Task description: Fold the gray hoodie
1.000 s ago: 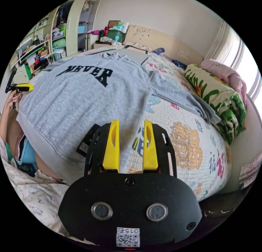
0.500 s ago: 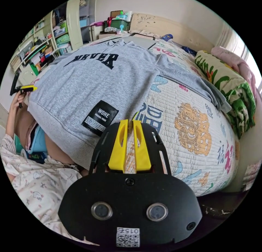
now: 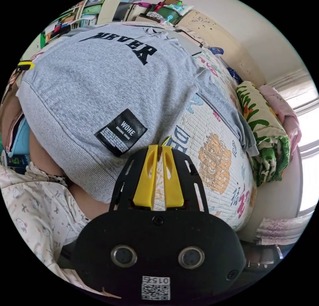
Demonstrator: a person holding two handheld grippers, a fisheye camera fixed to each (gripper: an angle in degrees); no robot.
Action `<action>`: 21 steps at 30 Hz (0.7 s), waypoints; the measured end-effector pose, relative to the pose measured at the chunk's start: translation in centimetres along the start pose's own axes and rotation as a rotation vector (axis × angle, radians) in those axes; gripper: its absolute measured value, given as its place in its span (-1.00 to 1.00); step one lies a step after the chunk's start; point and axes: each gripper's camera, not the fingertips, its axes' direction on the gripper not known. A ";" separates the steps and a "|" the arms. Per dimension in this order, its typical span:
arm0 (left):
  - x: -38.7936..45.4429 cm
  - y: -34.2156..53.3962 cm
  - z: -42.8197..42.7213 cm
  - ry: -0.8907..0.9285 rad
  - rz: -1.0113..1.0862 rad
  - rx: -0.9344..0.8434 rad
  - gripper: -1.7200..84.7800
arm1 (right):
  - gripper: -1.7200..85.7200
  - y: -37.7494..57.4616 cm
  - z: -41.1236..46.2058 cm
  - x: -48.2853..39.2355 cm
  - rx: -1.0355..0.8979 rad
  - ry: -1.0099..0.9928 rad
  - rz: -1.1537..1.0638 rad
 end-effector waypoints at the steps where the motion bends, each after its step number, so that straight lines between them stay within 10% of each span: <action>1: 0.7 0.4 -1.0 -0.020 0.012 0.011 -0.87 | -0.86 0.8 -0.6 -0.6 0.015 0.013 -0.002; 15: 3.5 3.8 -7.9 0.125 -0.030 0.104 -0.65 | -0.72 9.8 -6.4 -7.7 0.104 -0.272 -0.245; 21: -0.4 4.6 -6.7 0.305 -0.157 0.127 -0.68 | -0.68 10.6 -3.8 -15.7 -0.018 -0.099 -0.440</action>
